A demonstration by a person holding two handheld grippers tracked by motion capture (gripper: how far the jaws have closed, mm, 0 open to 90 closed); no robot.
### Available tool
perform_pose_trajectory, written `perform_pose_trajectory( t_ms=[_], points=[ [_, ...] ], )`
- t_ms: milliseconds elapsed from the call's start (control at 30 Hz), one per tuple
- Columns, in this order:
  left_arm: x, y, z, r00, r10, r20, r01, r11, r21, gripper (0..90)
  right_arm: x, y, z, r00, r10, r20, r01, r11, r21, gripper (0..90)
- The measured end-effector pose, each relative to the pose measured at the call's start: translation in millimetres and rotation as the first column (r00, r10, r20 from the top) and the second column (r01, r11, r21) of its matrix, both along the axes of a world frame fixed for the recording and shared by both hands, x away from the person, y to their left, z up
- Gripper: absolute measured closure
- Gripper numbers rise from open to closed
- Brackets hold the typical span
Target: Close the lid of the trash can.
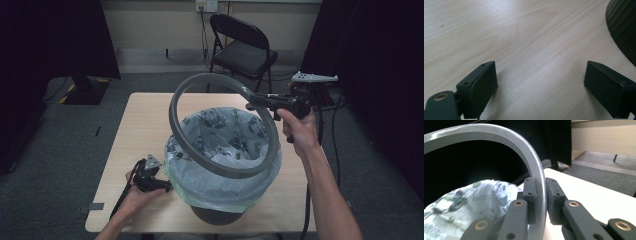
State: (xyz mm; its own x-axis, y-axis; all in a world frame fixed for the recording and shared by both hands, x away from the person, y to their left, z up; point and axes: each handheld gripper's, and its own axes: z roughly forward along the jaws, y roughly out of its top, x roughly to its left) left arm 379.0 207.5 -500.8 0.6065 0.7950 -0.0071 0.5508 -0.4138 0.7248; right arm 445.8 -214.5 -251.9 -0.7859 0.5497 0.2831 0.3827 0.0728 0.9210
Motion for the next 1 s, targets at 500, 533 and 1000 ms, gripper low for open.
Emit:
perform_pose_trajectory(
  t_ms=[500, 533, 1000],
  points=[
    [-3.3, 7.7, 43.8, 0.9995, 0.009, 0.029, -0.004, 0.9881, -0.154, 27.3, -7.8, -0.6, -9.0, 0.9981, 0.06, -0.011, -0.061, 0.995, -0.08, 78.3],
    [-3.8, 7.2, 48.5, 0.9992, 0.016, 0.037, -0.009, 0.9842, -0.177, 27.4, -8.2, -0.8, -9.2, 0.9983, 0.058, -0.008, -0.059, 0.995, -0.079, 78.3],
    [-17.0, 16.8, 125.7, 0.9806, 0.033, 0.193, 0.041, 0.929, -0.368, 29.5, -11.7, -1.6, -9.8, 0.9962, 0.086, 0.013, -0.084, 0.993, -0.086, 77.2]
  ],
)
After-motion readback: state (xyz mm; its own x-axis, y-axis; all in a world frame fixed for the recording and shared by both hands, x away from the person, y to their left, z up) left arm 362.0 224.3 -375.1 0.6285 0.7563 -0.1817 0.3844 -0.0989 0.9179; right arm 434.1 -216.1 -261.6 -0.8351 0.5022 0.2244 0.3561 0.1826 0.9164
